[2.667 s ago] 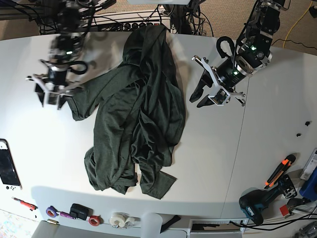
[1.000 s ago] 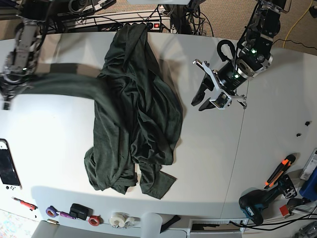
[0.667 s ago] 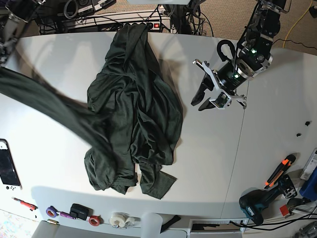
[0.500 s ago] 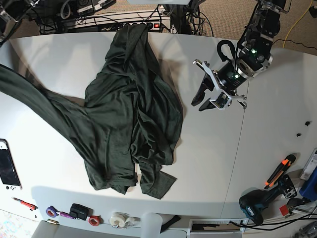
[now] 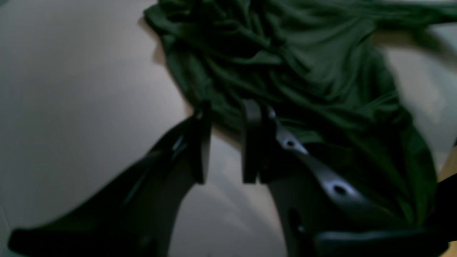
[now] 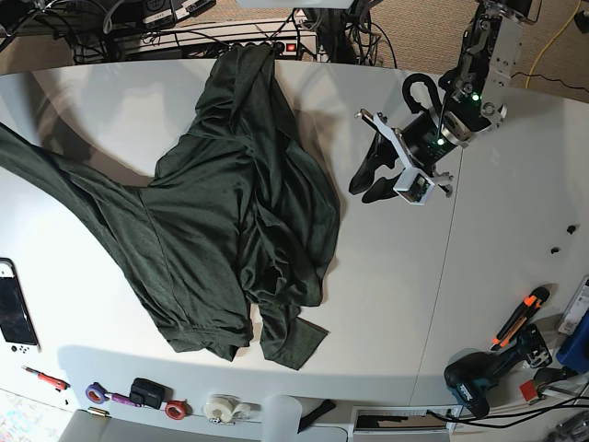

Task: Layout the t-shirt on the table in an organized manner, then fold the t-shirt properly
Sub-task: 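Grasp a sleeve with the right gripper and drag it outward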

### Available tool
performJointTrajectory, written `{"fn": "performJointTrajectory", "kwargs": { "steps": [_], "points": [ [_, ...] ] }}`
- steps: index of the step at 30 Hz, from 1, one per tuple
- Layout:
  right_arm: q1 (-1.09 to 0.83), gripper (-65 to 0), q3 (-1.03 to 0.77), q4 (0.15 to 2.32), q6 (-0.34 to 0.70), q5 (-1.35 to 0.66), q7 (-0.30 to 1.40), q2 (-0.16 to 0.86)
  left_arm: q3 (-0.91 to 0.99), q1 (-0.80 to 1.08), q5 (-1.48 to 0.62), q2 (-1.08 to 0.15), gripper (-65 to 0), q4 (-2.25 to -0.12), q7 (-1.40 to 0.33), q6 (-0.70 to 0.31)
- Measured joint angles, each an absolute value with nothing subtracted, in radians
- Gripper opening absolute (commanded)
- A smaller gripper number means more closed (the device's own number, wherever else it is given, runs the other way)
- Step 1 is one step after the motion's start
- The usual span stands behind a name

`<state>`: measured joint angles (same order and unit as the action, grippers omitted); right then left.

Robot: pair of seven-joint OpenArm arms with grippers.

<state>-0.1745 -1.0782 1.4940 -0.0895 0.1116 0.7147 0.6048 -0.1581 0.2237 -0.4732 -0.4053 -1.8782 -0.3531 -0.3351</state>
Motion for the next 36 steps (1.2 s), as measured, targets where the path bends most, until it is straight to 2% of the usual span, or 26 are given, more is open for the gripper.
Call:
{"fn": "performJointTrajectory", "kwargs": {
  "steps": [2, 5, 6, 7, 12, 16, 20, 23, 29, 31, 36],
  "points": [
    [-0.174, -63.7, -1.078, 1.494, -0.037, 0.088, 0.735, 0.609, -0.158, 0.224, -0.480, -0.405, -49.0, -1.878, -0.353, -0.335],
    [-0.175, -43.1, -1.078, 1.494, 0.092, 0.046, 0.760, 0.610, -0.158, 0.224, -0.480, -0.405, -49.0, -1.878, -0.353, -0.335],
    [-0.175, -38.5, -1.078, 1.494, 0.107, 0.024, 0.764, 0.609, -0.158, 0.224, -0.480, -0.405, -49.0, -1.878, -0.356, -0.334],
    [-0.175, -36.6, -1.078, 1.494, 0.113, 0.017, 0.763, 0.609, -0.158, 0.224, -0.480, -0.405, -49.0, -1.878, -0.356, -0.335],
    [-0.175, -36.5, -1.078, 1.494, 0.105, -0.012, 0.759, 0.610, -0.158, 0.224, -0.480, -0.405, -49.0, -1.878, -0.356, -0.335],
    [-0.172, -36.5, -1.078, 1.494, 0.108, -0.121, 0.747, 0.610, -0.158, 0.224, -0.480, -0.405, -49.0, -1.878, -0.356, -0.335],
    [-0.152, -36.5, -1.075, 1.494, 0.286, -0.243, 0.747, 0.610, -0.158, 0.224, -0.480, -0.405, -49.0, -1.878, -0.357, -0.335],
    [-0.119, -36.5, -1.022, 1.494, 0.344, -0.318, 0.744, 0.612, -0.158, 0.224, -0.481, -0.405, -49.0, -1.878, -0.358, -0.335],
    [-0.020, -36.5, -0.731, 1.494, 0.344, -0.339, 0.744, 0.611, -0.158, 0.224, -0.482, -0.405, -49.0, -1.878, -0.359, -0.335],
    [0.041, -36.5, -0.610, 1.487, 0.334, -0.290, 0.739, 0.595, -0.158, 0.224, -0.482, -0.405, -49.0, -1.878, -0.359, -0.335],
    [0.242, -36.5, -0.358, 1.257, 0.305, -0.212, 0.625, 0.540, -0.158, 0.223, -0.484, -0.407, -49.0, -1.878, -0.359, -0.335]
  ]
}}
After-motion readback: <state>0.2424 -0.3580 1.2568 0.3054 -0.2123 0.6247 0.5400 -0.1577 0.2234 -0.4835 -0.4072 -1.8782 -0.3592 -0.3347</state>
